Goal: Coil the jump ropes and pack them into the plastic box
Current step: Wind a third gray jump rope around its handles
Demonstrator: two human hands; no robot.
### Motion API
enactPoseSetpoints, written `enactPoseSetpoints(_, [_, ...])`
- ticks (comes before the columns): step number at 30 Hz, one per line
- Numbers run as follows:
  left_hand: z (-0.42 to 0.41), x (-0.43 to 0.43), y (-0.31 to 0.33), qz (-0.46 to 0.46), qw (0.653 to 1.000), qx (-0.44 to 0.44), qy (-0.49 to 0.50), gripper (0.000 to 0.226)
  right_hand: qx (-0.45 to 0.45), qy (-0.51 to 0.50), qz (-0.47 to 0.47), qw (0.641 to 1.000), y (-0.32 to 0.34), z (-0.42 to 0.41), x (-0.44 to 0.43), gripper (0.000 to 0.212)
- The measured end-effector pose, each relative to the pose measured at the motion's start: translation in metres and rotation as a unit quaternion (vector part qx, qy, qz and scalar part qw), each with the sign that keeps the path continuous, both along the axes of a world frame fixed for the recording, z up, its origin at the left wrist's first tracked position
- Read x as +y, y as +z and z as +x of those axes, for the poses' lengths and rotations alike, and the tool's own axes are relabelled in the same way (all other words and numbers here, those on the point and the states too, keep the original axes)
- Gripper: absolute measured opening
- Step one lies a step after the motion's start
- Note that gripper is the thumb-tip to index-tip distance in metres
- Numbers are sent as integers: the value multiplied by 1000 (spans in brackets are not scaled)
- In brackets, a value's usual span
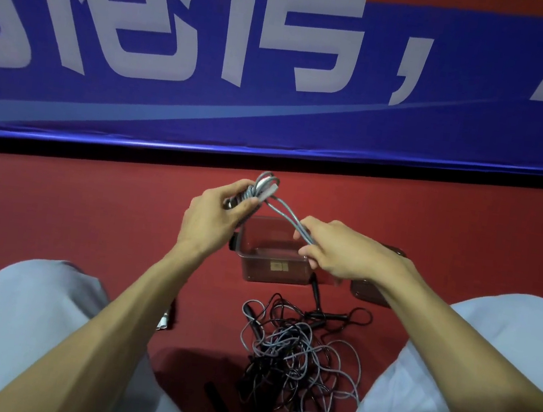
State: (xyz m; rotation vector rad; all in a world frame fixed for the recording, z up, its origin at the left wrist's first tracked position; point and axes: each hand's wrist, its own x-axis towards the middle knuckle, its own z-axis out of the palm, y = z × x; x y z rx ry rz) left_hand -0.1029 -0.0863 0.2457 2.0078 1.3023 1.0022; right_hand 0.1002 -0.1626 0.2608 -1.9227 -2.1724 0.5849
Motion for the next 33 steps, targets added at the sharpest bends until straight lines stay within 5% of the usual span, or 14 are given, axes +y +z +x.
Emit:
enactPoseSetpoints(5, [4, -3, -6, 14, 997, 78, -24, 27, -136, 90, 59, 985, 6, -10, -10, 11])
enactPoseSetpoints(8, [8, -3, -13, 23, 981, 176, -74, 24, -203, 156, 135, 957, 5, -18, -14, 30])
enactPoseSetpoints(10, [8, -2, -15, 14, 968, 215, -125, 28, -207, 176, 171, 947, 4, -17, -14, 44])
enactPoseSetpoints(14, [9, -4, -15, -12, 937, 250, -245, 13, -133, 152, 253, 946, 2, -13, -9, 23])
enactPoseSetpoints(24, [11, -15, -6, -129, 947, 43, -290, 35, 169, -149, 249, 942, -10, -9, 5, 9])
enactPoseSetpoints(30, [14, -22, -1, -155, 961, -38, -226, 30, 206, -169, 193, 944, -11, -10, 8, 10])
enactPoseSetpoints(33, [14, -23, 2, -180, 956, -102, -207, 24, 125, -160, 199, 959, -6, -12, 8, 20])
